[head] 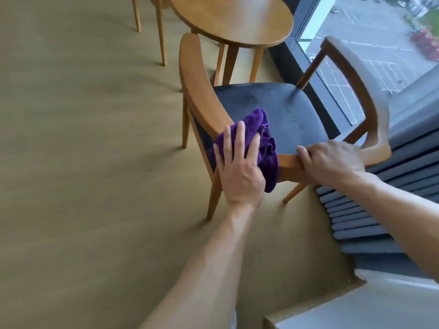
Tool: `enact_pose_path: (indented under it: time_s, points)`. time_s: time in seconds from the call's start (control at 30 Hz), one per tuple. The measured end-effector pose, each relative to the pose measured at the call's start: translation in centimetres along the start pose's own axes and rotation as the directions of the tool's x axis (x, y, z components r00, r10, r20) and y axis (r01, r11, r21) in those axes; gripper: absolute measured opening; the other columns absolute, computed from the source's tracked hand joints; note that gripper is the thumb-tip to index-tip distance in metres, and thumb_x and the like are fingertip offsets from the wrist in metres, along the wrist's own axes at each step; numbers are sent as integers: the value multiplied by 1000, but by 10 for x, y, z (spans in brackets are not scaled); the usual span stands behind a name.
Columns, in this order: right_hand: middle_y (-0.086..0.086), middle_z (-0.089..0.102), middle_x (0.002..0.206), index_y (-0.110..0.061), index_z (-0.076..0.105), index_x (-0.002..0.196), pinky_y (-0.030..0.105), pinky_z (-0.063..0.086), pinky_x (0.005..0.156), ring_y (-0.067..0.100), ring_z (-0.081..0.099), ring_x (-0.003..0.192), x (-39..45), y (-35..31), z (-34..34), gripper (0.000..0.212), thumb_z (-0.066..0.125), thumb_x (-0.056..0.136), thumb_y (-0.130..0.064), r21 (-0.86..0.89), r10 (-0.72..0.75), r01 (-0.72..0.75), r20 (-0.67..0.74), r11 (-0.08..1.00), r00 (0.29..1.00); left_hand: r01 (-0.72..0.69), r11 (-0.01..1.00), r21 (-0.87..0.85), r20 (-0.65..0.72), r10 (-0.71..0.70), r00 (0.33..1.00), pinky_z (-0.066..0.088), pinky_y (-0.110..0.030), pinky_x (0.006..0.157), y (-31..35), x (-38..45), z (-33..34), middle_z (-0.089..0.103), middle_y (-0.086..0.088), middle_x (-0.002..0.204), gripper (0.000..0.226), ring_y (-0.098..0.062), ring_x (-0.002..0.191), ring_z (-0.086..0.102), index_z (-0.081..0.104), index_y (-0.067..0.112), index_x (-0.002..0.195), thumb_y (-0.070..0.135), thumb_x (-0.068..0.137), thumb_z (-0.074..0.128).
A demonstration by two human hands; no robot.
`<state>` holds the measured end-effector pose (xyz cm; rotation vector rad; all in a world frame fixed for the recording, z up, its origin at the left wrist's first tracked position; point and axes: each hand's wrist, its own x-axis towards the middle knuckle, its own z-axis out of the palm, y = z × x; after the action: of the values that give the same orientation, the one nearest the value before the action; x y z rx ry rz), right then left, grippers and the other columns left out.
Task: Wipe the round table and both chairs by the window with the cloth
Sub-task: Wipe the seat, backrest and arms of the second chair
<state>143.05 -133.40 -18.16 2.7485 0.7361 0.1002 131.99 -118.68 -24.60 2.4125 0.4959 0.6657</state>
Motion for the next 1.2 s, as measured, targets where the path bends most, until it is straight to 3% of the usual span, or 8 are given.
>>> enact_pose_path:
  time_s: [0.17,0.27,0.6,0.7,0.8,0.93,1.03,1.2]
  points:
    - [-14,33,47,-33,71,70,28,25,50,17,39,49,1,8,4,72,13,91,-70,6,-155,156,-89,988,984,312,828,-466,-211,-446,870,14,-35,125,35,-13,26,19,-16,164,67,-34,153,14,36,11,153,6,87,41]
    - [-16,34,44,-34,71,66,24,25,46,12,37,43,1,8,5,73,15,91,-73,20,-199,203,-113,979,973,369,746,-555,-222,-560,798,18,-31,124,43,0,34,12,-16,165,68,-30,153,15,28,11,156,32,98,55]
    - [-19,24,41,-42,31,49,18,16,45,0,25,40,-2,3,-13,50,32,91,-69,24,-258,261,-71,965,963,567,793,-220,-310,-608,730,57,-46,91,-26,98,16,31,-9,160,73,-29,140,40,31,27,154,40,91,64]
    - [-13,33,42,-36,41,48,24,18,45,14,35,44,-1,5,-11,55,30,91,-70,-7,-254,254,2,967,967,549,806,-222,-317,-592,741,58,-44,85,-32,104,14,33,-8,159,75,-29,137,43,31,28,154,41,89,66]
    - [-8,49,54,-28,56,63,29,29,49,20,48,55,9,-1,-4,55,26,96,-60,20,-259,259,48,966,965,545,806,-231,-356,-592,723,57,-44,89,-22,89,24,33,-9,159,74,-30,137,43,32,26,154,39,90,66]
    - [-1,58,70,-19,47,78,37,48,64,26,57,69,32,-41,-1,38,25,102,-39,169,-276,243,211,955,938,528,801,-283,-378,-599,706,54,-43,98,-5,70,31,31,-10,160,71,-29,139,41,32,24,155,39,92,63]
    - [2,50,69,-16,46,67,37,39,69,30,51,72,52,-72,-1,50,22,103,-41,386,-205,82,289,919,935,493,809,-319,-391,-586,709,48,-40,106,-4,64,32,31,-11,160,70,-28,142,38,34,21,155,36,93,63]
    - [-1,44,66,-17,41,63,35,37,70,32,47,71,60,-83,3,52,23,104,-43,517,-220,68,239,853,946,507,794,-336,-367,-606,706,44,-37,105,-4,66,25,28,-8,161,72,-26,143,36,32,24,155,35,92,65]
